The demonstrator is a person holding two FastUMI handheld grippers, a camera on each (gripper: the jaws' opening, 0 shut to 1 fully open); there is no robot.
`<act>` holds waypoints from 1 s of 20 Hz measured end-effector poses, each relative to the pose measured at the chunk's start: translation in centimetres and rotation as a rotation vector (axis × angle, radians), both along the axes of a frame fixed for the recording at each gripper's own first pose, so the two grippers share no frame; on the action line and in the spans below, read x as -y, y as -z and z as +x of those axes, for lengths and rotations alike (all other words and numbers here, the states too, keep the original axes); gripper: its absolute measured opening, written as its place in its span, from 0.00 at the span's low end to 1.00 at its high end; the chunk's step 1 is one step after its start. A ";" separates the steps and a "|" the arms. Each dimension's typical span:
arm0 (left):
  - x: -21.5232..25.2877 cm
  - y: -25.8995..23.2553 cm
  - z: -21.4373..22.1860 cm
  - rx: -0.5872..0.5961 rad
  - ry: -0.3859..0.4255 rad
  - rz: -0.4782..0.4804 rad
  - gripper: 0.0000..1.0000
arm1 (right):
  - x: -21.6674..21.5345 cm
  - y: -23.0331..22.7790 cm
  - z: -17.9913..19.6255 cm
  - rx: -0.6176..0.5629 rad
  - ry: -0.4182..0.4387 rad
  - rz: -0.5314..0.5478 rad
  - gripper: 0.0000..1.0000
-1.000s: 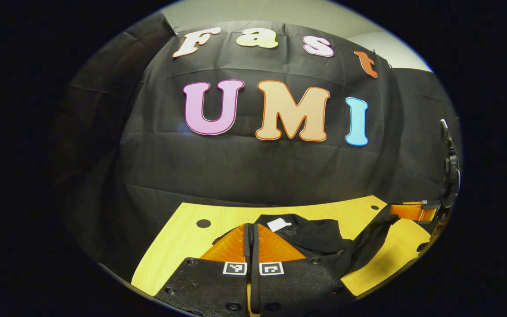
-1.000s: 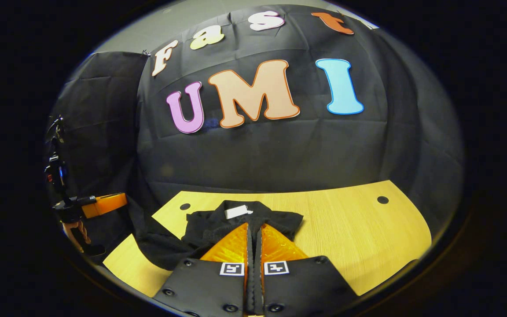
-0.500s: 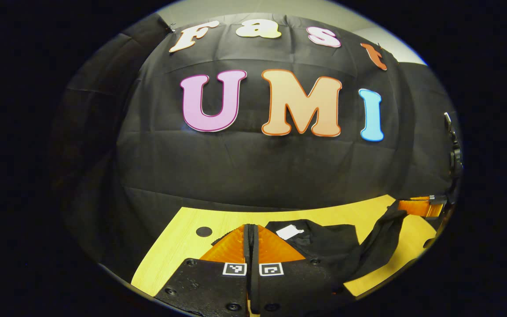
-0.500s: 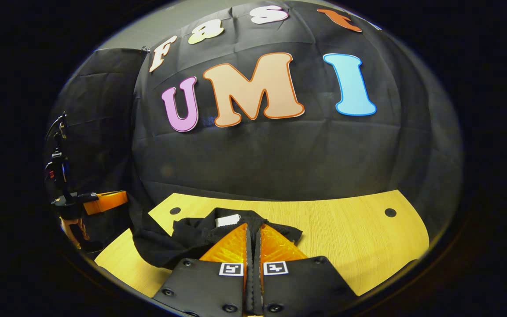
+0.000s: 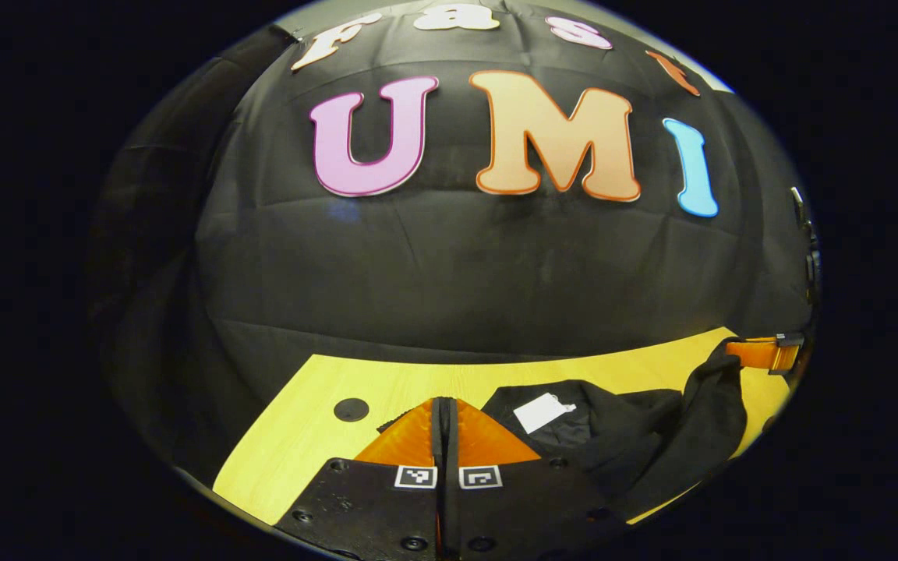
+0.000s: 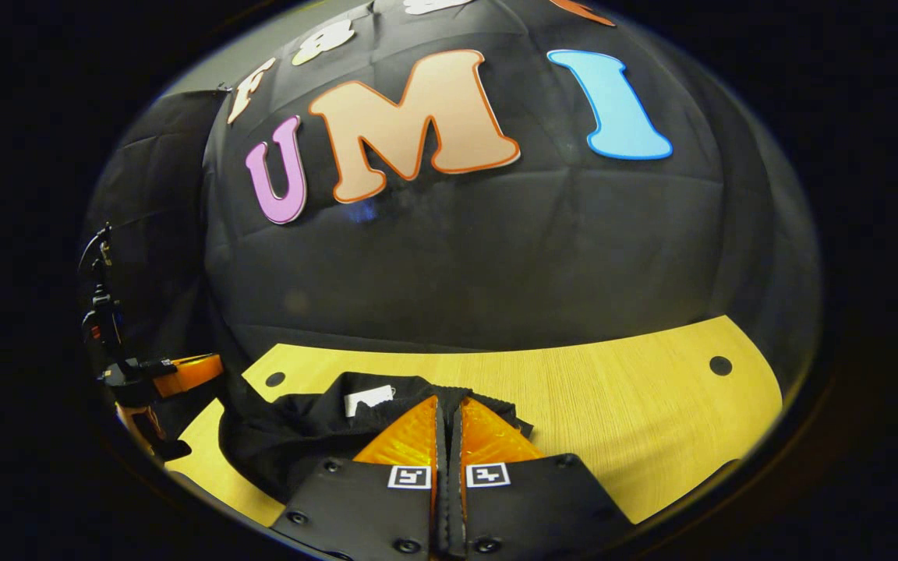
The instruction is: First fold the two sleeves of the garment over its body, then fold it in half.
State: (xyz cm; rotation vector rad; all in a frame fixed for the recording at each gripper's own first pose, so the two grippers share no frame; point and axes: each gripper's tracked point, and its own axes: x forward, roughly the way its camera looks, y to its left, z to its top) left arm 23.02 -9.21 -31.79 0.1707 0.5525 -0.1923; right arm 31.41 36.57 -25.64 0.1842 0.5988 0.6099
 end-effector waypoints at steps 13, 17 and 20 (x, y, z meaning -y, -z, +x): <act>-0.1 8.3 2.4 -0.097 -0.023 0.066 0.00 | -0.9 8.6 3.9 -0.103 0.015 -0.054 0.02; 0.0 7.9 1.7 -0.116 -0.034 0.055 0.06 | -0.4 8.1 3.8 -0.109 0.019 -0.054 0.12; 0.3 6.5 0.7 -0.129 -0.036 0.039 0.60 | 0.7 5.9 3.8 -0.073 0.038 -0.053 0.78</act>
